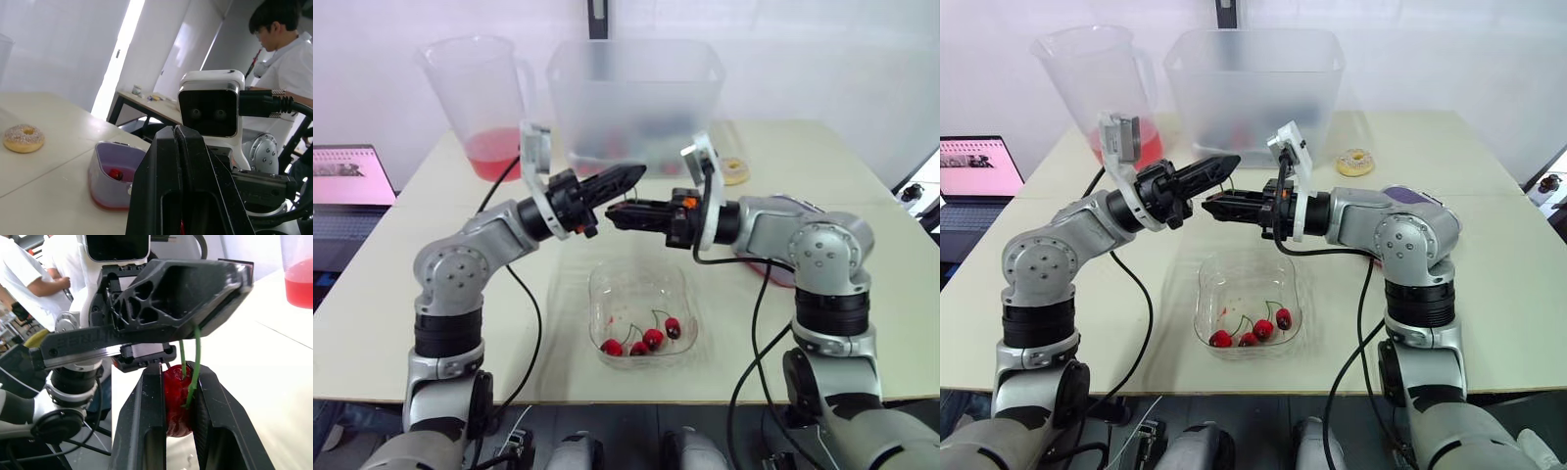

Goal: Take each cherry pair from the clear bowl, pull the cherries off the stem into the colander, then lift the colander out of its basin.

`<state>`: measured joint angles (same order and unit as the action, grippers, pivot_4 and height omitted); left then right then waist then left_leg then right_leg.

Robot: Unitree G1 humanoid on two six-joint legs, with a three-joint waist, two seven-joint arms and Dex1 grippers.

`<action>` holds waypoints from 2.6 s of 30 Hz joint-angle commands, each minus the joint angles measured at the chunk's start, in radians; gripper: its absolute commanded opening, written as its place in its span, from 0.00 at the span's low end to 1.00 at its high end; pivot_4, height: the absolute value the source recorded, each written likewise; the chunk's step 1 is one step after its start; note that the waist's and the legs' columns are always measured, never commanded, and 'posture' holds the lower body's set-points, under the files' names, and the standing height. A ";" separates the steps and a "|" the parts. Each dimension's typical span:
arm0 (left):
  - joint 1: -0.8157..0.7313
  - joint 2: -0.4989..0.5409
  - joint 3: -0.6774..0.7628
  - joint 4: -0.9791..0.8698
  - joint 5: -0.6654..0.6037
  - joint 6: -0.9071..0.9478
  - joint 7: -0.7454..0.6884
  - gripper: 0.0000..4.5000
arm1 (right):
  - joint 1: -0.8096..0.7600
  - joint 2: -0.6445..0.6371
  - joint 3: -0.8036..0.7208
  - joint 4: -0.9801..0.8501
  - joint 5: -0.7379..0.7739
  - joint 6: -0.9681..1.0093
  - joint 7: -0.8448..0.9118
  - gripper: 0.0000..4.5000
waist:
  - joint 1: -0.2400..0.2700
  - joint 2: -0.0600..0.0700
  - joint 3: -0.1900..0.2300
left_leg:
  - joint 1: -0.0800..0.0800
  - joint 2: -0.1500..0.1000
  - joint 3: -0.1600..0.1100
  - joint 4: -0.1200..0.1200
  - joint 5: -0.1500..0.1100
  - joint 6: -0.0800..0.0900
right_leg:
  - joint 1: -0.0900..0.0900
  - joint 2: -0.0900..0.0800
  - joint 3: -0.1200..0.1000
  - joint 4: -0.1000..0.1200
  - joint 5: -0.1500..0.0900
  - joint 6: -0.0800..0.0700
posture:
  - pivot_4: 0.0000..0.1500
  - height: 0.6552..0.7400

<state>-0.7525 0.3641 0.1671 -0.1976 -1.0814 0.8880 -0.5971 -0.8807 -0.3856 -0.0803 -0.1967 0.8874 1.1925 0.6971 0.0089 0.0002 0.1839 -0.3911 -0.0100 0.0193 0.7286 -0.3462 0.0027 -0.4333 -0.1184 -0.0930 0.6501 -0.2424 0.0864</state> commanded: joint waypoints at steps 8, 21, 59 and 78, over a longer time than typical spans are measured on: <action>-0.036 0.002 0.004 -0.008 -0.009 -0.042 -0.024 0.00 | 0.097 -0.132 0.160 -0.083 -0.054 -0.032 0.071 0.05 | 0.000 0.000 0.000 | 0.000 0.000 0.000 0.000 0.000 0.000 | 0.000 0.000 0.000 0.000 0.000 0.000 | 1.00 0.37; -0.033 -0.004 -0.002 -0.012 -0.015 -0.052 -0.024 0.00 | 0.131 -0.217 0.199 -0.073 -0.109 -0.041 0.104 0.05 | 0.002 -0.001 0.000 | 0.000 0.000 0.000 0.000 0.000 0.000 | 0.000 0.000 0.000 0.000 0.000 0.000 | 1.00 0.37; 0.152 0.131 0.093 -0.116 -0.067 0.008 0.055 0.00 | -0.106 -0.649 0.040 0.246 -0.379 -0.396 0.651 1.00 | -0.003 0.000 0.002 | 0.000 0.002 0.002 -0.001 -0.001 0.001 | -0.001 0.000 0.001 -0.002 0.000 0.000 | 1.00 0.37; 0.537 0.225 0.248 0.113 0.065 0.052 0.263 0.00 | -0.136 -0.490 0.066 -0.047 -0.093 -0.241 0.617 1.00 | 0.000 -0.001 0.001 | 0.000 0.001 0.000 -0.001 -0.001 0.000 | 0.000 -0.002 0.000 -0.002 0.000 0.000 | 1.00 0.37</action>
<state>-0.2178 0.5809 0.3715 -0.0880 -1.0432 0.9837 -0.3221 -1.0048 -0.8749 0.0048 -0.2145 0.7726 0.9552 1.3210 0.0087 -0.0013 0.1853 -0.3909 -0.0088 0.0194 0.7279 -0.3468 0.0030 -0.4338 -0.1204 -0.0927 0.6487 -0.2424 0.0866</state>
